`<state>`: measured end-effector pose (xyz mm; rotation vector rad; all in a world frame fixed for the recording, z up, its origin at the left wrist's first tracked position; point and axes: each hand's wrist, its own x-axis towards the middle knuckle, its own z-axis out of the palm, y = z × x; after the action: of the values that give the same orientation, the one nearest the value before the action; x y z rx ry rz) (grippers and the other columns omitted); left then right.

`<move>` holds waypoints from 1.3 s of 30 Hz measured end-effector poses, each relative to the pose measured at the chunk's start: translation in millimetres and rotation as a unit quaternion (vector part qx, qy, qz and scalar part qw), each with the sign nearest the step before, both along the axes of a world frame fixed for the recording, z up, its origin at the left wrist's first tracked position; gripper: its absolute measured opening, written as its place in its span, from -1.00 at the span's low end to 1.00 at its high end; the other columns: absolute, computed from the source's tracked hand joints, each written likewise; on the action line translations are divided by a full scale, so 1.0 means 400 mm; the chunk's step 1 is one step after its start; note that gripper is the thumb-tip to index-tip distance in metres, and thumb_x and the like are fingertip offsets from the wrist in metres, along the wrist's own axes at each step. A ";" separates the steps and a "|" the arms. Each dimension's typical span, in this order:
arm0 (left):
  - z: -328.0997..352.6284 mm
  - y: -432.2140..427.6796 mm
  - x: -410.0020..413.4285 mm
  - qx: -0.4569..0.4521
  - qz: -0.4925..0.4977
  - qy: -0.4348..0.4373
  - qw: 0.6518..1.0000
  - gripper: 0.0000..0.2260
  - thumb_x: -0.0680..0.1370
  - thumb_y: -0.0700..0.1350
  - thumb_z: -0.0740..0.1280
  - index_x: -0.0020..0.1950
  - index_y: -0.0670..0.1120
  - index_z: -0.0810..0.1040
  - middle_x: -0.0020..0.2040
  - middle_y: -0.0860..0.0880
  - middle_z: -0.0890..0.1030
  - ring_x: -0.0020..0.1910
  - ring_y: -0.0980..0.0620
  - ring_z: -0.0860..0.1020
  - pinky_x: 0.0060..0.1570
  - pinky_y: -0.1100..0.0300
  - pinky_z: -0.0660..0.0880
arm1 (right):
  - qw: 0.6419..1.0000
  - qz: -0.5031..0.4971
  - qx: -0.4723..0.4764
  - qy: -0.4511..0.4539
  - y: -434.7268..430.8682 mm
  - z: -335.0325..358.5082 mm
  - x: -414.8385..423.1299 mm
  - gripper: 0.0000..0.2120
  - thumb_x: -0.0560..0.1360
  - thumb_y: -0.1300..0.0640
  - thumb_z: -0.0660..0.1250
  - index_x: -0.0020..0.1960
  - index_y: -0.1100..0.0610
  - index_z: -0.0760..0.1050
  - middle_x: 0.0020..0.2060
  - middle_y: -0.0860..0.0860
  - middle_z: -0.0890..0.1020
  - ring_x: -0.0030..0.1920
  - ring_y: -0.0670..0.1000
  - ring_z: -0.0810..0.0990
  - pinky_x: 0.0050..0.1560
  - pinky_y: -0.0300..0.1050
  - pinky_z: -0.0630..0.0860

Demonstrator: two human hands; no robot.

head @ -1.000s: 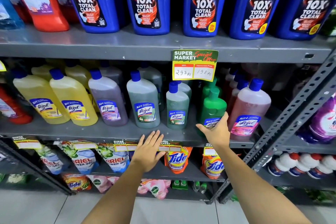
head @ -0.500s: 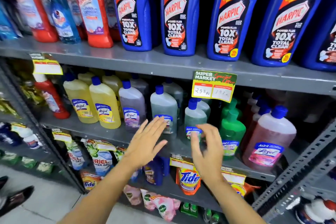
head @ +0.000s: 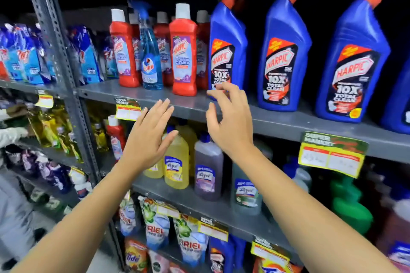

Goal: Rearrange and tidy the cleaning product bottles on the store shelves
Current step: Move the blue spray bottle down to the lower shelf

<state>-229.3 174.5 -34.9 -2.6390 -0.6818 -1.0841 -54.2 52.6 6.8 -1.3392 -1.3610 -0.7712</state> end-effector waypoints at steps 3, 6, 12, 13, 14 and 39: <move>0.034 0.096 -0.028 0.007 -0.010 -0.004 1.000 -0.45 0.61 0.10 0.08 0.49 -0.20 0.25 0.53 -0.15 0.24 0.53 -0.10 0.16 0.47 -0.14 0.09 | 1.000 -0.012 -0.011 -0.010 0.100 0.019 -0.038 -0.73 0.47 0.26 0.30 0.14 0.27 0.60 0.13 0.18 0.58 0.08 0.20 0.55 0.07 0.16 0.50; 0.071 0.217 -0.059 0.020 -0.017 0.010 1.000 -0.47 0.61 0.10 0.07 0.50 -0.18 0.25 0.53 -0.15 0.25 0.52 -0.08 0.18 0.48 -0.13 0.10 | 0.999 -0.032 -0.004 0.003 0.213 0.046 -0.074 -0.73 0.47 0.25 0.28 0.14 0.26 0.59 0.13 0.17 0.58 0.09 0.19 0.55 0.07 0.13 0.51; 0.111 0.421 -0.103 0.030 -0.043 0.024 0.998 -0.46 0.61 0.12 0.06 0.51 -0.16 0.22 0.54 -0.11 0.22 0.54 -0.05 0.14 0.49 -0.12 0.08 | 0.997 -0.063 0.021 0.024 0.424 0.088 -0.133 -0.73 0.45 0.24 0.28 0.11 0.24 0.60 0.09 0.18 0.58 0.08 0.18 0.53 0.05 0.08 0.52; 0.114 0.439 -0.101 0.025 -0.049 0.019 0.998 -0.45 0.62 0.12 0.05 0.52 -0.14 0.20 0.55 -0.09 0.20 0.54 -0.03 0.12 0.50 -0.10 0.06 | 0.997 -0.060 0.023 0.034 0.450 0.093 -0.142 -0.74 0.45 0.24 0.28 0.10 0.24 0.60 0.08 0.18 0.57 0.08 0.16 0.52 0.07 0.06 0.50; 0.116 0.457 -0.099 0.021 -0.054 0.015 0.998 -0.46 0.62 0.13 0.05 0.53 -0.13 0.19 0.56 -0.07 0.19 0.55 -0.01 0.10 0.50 -0.09 0.04 | 0.997 -0.057 0.022 0.041 0.480 0.099 -0.153 -0.75 0.46 0.24 0.27 0.09 0.25 0.60 0.07 0.17 0.57 0.09 0.15 0.52 0.09 0.03 0.48; 0.067 0.787 -0.227 0.007 -0.100 -0.002 0.995 -0.52 0.64 0.10 -0.02 0.46 -0.08 0.36 0.49 -0.04 0.33 0.53 -0.03 0.16 0.48 -0.08 0.10 | 0.894 0.022 -0.134 0.426 0.847 0.248 -0.151 -0.15 0.33 0.02 0.60 0.44 0.22 0.20 0.32 0.16 0.50 0.27 0.13 0.54 0.30 0.05 0.49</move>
<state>-320.0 489.1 -8.2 -2.7402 -0.4166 -1.1404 -114.6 391.4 105.8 -1.5818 -0.7827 0.0860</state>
